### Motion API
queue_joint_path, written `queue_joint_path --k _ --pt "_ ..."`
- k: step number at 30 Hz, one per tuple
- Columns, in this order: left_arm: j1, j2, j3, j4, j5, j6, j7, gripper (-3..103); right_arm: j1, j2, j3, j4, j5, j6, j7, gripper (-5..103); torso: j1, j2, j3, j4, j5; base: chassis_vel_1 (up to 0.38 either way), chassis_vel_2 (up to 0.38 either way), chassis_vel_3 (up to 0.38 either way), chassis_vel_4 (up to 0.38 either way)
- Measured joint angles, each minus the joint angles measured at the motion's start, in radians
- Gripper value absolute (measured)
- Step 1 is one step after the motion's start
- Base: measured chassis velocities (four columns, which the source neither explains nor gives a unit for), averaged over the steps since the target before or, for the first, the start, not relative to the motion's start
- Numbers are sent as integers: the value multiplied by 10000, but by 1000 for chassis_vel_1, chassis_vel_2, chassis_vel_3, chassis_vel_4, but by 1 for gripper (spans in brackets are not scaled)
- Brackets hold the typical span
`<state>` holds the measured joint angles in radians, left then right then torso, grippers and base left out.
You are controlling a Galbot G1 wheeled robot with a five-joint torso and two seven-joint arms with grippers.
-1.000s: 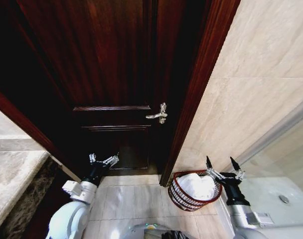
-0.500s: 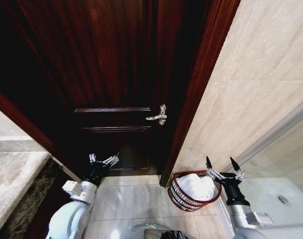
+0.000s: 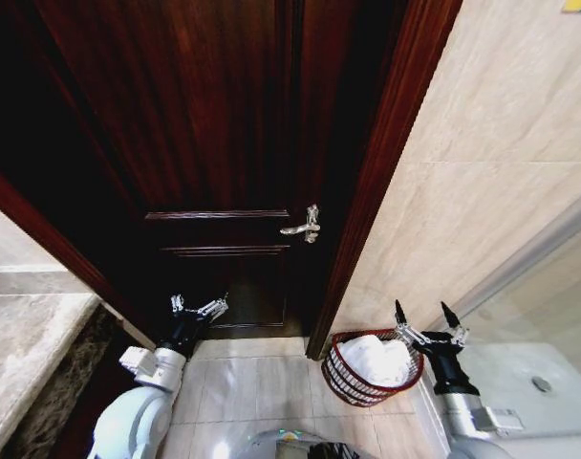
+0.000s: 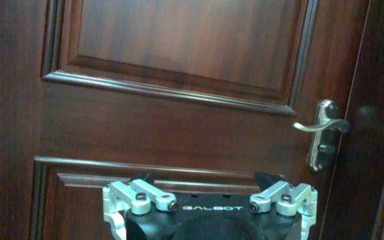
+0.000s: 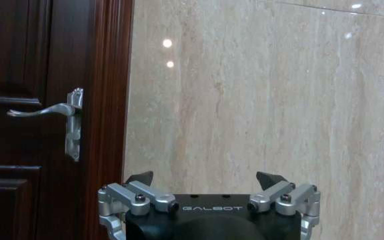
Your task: Discard the used towel into the hamper.
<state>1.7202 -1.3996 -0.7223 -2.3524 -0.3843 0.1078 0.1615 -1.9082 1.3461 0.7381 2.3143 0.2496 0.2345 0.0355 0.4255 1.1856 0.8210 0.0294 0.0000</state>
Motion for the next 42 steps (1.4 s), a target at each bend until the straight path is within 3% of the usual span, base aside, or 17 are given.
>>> queue_joint_path --k 30,42 --pt "0 0 0 0 0 0 0 99 1 0 0 -1 0 0 -1 100 -18 -43 -22 0 1 6 7 7 7" --pt "0 0 1 0 0 0 0 99 0 -1 -1 -2 -1 0 0 100 -24 -50 -28 1 2 145 133 -126 -138"
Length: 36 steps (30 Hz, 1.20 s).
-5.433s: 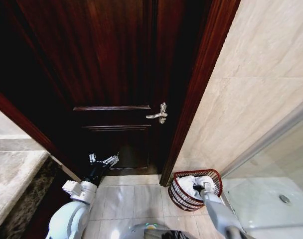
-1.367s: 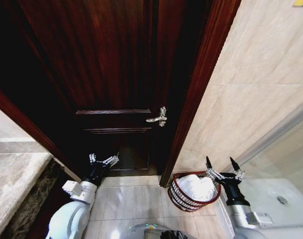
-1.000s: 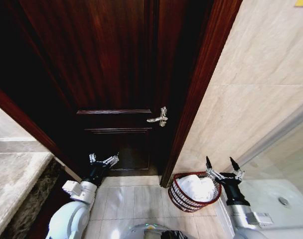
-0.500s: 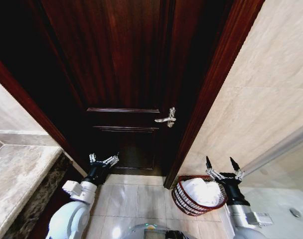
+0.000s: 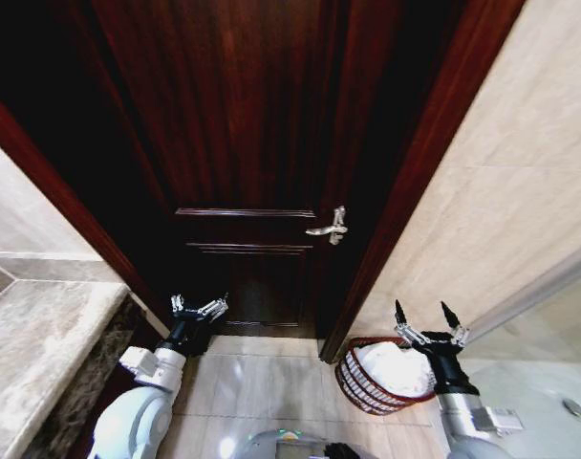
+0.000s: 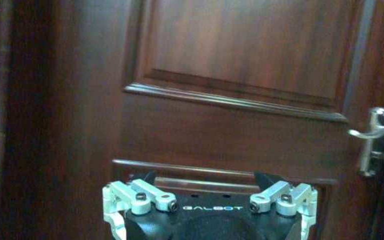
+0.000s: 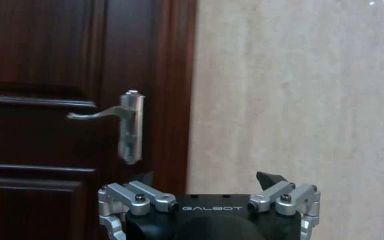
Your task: Discard the used towel into the hamper.
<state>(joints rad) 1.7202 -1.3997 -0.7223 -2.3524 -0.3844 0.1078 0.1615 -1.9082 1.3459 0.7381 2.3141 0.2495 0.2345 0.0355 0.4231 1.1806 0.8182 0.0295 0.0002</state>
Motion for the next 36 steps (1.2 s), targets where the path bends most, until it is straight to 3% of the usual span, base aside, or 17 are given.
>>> queue_joint_path --k 5,7,14,25,36 --pt "1 1 -1 0 0 0 0 99 1 0 -1 0 0 -1 0 100 -2 -4 -2 -1 3 232 241 -222 -243" --pt "-1 4 -2 0 0 0 -2 99 0 2 -2 0 0 0 0 100 1 -5 -1 -4 -15 198 200 -165 -168" --pt "0 0 0 0 0 0 -2 99 0 1 0 0 0 -1 0 100 -2 -6 -2 0 3 77 38 -56 -40" --pt "0 0 1 0 0 0 -1 99 1 0 2 0 0 0 0 100 1 -9 -2 1 -1 -15 -38 20 26" --pt "0 1 0 0 0 0 -1 99 0 1 0 0 0 0 0 100 -3 -9 -5 -2 -5 152 -143 -157 142"
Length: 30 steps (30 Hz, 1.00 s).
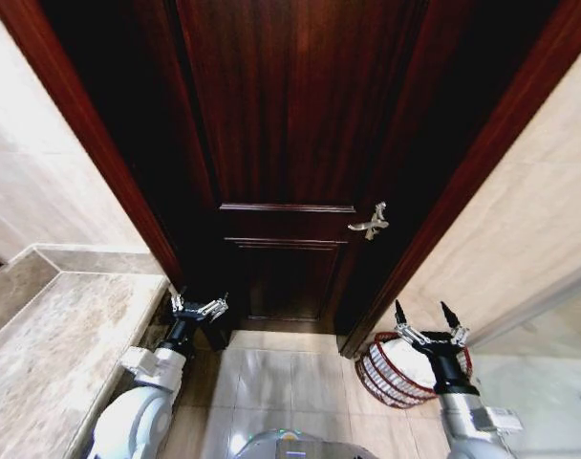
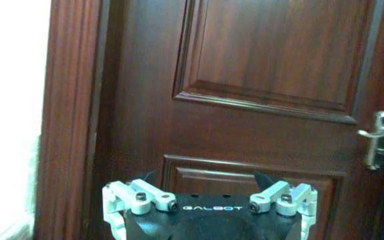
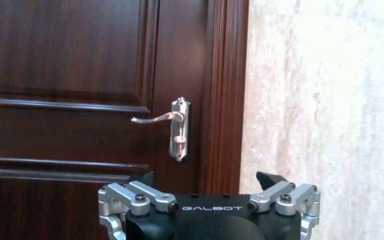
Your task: Discard the used towel into the hamper.
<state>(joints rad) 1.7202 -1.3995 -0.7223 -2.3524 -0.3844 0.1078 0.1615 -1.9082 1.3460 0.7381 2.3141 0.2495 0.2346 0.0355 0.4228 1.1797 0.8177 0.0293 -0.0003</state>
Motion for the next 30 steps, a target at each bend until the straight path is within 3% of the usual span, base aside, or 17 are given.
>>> queue_joint_path --k 20,21,25,30 --pt "6 0 0 0 0 0 1 99 -4 0 0 0 0 0 1 100 -12 3 -4 -3 10 280 -290 -289 288" --pt "12 0 -1 0 0 0 0 99 -3 1 -1 1 0 0 0 100 -12 2 -4 8 -1 185 -243 -254 205" --pt "9 0 0 0 0 0 2 99 -3 1 0 0 0 0 0 100 -11 3 -3 -4 9 69 -56 -137 90" --pt "-3 0 0 0 0 0 1 99 4 0 0 0 0 0 0 100 14 -8 5 5 6 -36 -26 28 1"
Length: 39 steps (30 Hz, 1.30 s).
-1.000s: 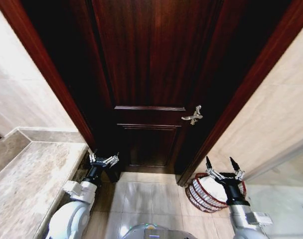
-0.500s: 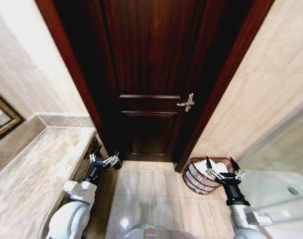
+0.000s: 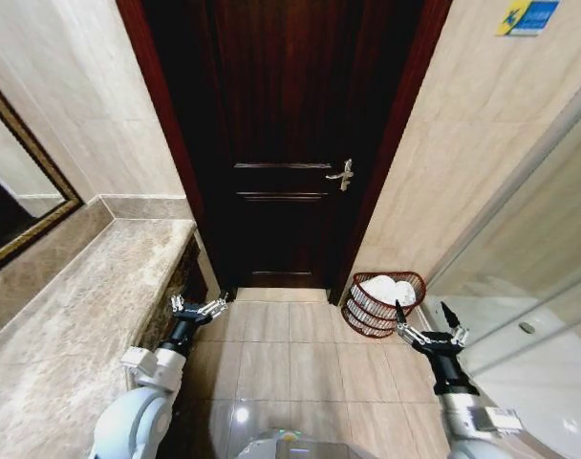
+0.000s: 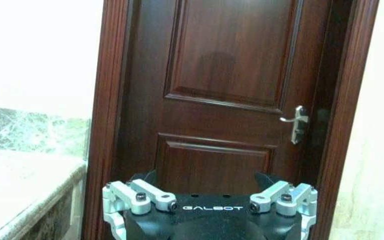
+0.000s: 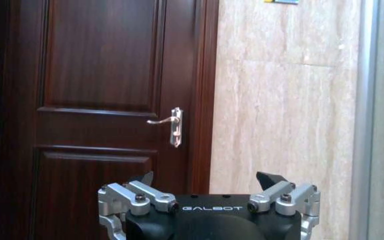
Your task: Discard the used towel into the hamper.
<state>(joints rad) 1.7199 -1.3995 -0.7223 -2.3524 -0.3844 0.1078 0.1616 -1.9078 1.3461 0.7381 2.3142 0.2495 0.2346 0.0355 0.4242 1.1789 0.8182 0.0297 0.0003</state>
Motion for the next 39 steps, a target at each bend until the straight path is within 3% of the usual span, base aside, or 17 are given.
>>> queue_joint_path --k 22,39 --pt "16 -1 -1 0 0 0 -1 99 -8 0 0 0 0 0 0 100 -26 13 -9 -4 -3 159 -141 -138 139" --pt "5 1 -1 0 0 0 -1 99 -4 0 0 0 0 0 0 100 -14 4 -5 -1 -4 -70 -35 62 39"
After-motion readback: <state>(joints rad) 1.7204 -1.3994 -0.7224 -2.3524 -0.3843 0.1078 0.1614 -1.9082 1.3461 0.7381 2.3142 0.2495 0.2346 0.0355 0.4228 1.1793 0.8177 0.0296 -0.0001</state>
